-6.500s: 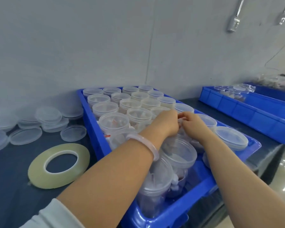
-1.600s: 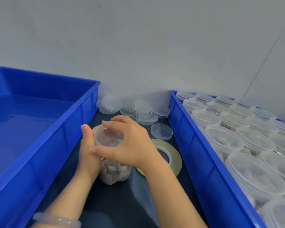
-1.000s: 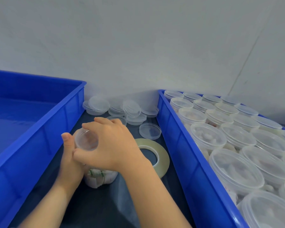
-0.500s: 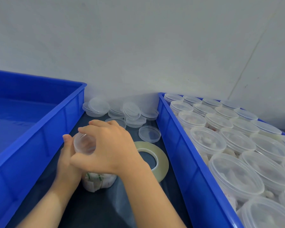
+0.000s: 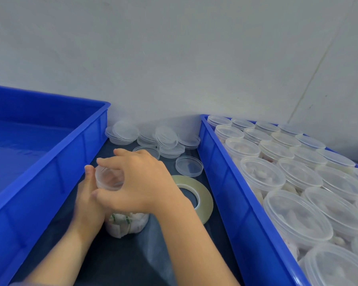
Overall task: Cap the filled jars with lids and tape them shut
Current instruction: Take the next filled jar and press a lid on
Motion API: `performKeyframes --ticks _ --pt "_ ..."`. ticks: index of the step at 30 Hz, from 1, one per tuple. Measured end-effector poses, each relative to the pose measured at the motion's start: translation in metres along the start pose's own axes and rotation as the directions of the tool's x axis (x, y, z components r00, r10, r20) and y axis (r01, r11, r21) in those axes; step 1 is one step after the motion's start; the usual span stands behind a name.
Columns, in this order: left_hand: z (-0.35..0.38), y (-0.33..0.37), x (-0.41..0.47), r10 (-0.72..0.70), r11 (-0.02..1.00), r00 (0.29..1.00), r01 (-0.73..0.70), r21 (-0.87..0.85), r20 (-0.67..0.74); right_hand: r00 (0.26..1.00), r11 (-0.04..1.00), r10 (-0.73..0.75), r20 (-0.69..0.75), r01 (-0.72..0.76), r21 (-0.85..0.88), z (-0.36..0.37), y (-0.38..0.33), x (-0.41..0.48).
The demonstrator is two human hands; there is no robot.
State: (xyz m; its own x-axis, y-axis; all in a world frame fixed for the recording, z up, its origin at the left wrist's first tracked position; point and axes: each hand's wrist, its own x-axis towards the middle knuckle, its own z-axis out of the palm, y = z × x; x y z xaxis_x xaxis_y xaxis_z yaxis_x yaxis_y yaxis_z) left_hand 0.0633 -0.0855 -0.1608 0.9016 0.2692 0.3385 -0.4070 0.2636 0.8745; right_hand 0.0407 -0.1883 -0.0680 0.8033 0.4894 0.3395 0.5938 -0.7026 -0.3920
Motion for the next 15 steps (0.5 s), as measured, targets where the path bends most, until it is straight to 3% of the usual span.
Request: performKeyframes --ticks 5,10,15 --pt "0.002 0.0 -0.001 0.014 1.0 0.998 -0.016 -0.026 -0.064 1.0 1.0 0.009 -0.02 -0.01 -0.015 0.002 -0.004 0.001" --pt "-0.005 -0.006 0.004 -0.024 0.998 0.999 0.025 -0.058 0.023 0.999 0.997 0.037 0.001 -0.037 0.061 0.0 -0.001 0.003" --pt "-0.007 -0.01 0.005 -0.023 1.0 0.999 0.023 -0.02 0.025 1.0 0.995 0.031 0.001 -0.031 0.091 -0.003 0.004 0.002"
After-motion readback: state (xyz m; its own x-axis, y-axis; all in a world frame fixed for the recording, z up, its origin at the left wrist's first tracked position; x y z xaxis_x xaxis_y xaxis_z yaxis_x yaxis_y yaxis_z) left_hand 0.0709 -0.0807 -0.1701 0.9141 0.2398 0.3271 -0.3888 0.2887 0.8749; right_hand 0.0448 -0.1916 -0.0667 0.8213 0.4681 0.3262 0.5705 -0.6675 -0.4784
